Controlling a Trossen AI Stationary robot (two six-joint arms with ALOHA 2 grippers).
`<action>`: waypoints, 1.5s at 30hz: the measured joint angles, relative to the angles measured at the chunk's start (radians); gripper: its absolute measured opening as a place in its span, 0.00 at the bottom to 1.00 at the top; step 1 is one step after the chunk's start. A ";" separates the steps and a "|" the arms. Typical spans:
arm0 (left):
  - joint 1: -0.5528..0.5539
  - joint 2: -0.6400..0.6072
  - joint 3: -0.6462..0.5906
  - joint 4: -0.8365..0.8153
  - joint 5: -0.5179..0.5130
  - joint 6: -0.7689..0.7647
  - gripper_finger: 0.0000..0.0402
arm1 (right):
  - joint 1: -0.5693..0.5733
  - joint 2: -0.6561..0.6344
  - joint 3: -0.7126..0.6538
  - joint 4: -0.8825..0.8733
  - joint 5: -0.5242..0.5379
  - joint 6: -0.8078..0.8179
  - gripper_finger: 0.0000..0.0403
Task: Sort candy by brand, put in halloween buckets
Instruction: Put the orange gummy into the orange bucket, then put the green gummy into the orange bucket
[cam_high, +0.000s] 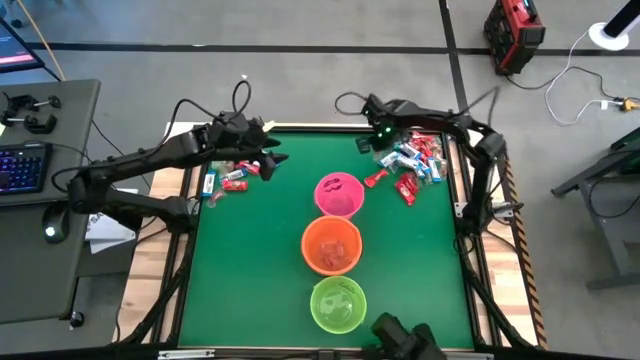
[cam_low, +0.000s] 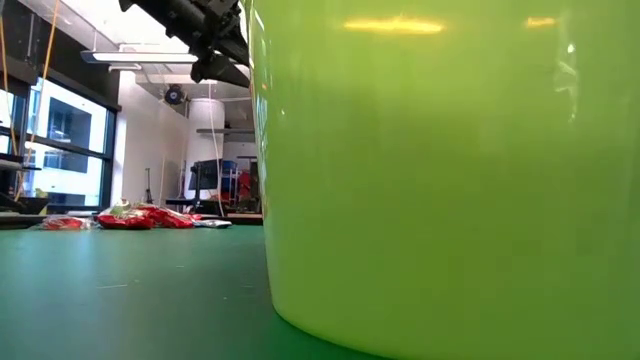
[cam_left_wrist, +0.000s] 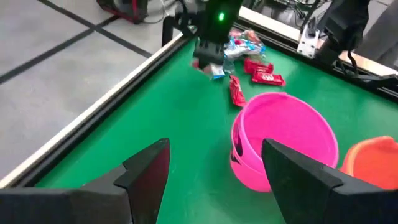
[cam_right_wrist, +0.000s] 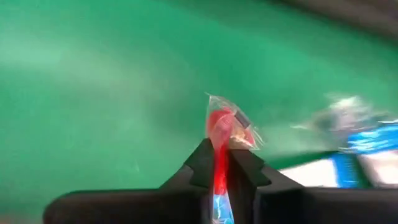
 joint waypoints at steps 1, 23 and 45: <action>0.002 -0.005 0.000 -0.004 -0.004 0.006 0.61 | 0.000 -0.031 0.000 -0.017 0.000 -0.027 0.06; 0.007 -0.030 0.001 -0.093 -0.073 -0.063 0.61 | 0.827 -0.452 0.001 0.120 -0.244 0.087 0.05; 0.007 -0.030 0.001 -0.192 -0.054 0.080 0.61 | 0.835 -0.273 0.043 0.109 -0.345 -0.118 0.78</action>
